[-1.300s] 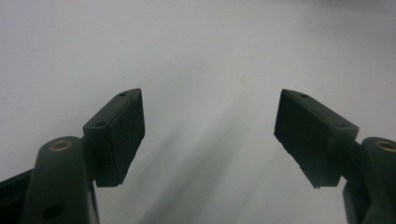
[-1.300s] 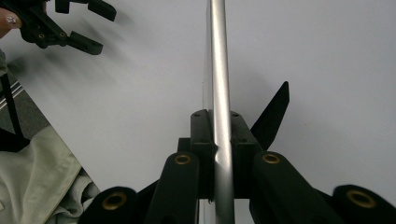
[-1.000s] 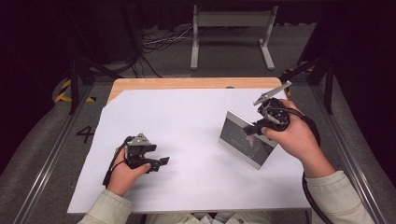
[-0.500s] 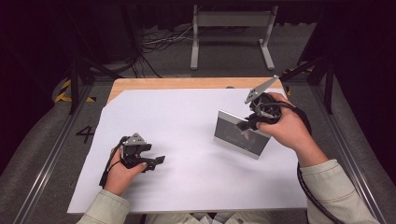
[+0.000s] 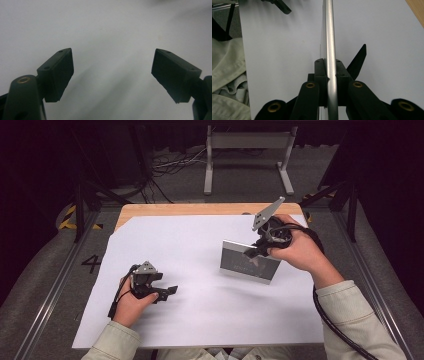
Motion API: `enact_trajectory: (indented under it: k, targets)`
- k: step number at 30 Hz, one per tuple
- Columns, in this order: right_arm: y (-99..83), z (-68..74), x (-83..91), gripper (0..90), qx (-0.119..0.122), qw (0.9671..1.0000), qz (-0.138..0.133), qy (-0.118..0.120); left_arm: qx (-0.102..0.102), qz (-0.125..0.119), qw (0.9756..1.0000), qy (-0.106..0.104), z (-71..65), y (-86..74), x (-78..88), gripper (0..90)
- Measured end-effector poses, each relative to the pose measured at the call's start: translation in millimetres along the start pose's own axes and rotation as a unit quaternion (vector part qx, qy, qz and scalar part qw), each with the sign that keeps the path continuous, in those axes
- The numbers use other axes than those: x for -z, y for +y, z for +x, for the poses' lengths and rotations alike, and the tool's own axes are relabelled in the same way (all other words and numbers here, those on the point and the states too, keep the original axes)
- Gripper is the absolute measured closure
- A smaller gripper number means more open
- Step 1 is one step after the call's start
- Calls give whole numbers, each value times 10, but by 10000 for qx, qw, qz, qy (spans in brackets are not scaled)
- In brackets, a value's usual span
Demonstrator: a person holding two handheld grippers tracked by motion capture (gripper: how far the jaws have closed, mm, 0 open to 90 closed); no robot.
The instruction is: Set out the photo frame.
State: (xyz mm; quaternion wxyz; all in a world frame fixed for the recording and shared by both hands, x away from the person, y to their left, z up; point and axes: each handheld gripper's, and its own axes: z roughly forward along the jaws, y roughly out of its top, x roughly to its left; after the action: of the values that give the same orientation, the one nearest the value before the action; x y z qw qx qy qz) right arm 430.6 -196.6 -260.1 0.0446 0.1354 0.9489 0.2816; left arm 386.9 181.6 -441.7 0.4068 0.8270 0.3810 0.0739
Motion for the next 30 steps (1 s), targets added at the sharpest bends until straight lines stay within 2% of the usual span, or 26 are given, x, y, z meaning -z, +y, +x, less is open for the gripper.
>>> enact_trajectory:
  k: [5,7,9,12,15,23,24,28,30]
  targets:
    - [68,-43,-92,837,270,9995,86,164,4,7,10000,7,-1,2,-4,188]
    - [74,-47,-106,837,309,9993,95,183,-1,43,10000,-2,1,2,-7,188]
    - [86,-56,-136,837,473,9985,121,241,-27,66,10000,3,2,2,-23,187]
    - [101,-76,-188,837,611,9974,66,375,4,71,10000,-10,-7,1,-24,187]
    - [108,-101,-234,837,769,9964,36,361,-15,64,10000,-6,-1,2,-18,187]
    - [72,-162,-350,837,942,9946,204,395,16,73,10000,-22,-1,2,-26,187]
    - [65,-174,-371,837,994,9939,205,425,19,69,10000,-25,-1,3,-26,188]
    - [35,-200,-436,837,956,9929,261,656,9,76,10000,-26,-2,4,-30,188]
    - [25,-207,-460,837,965,9927,262,681,14,72,10000,-24,-3,4,-31,188]
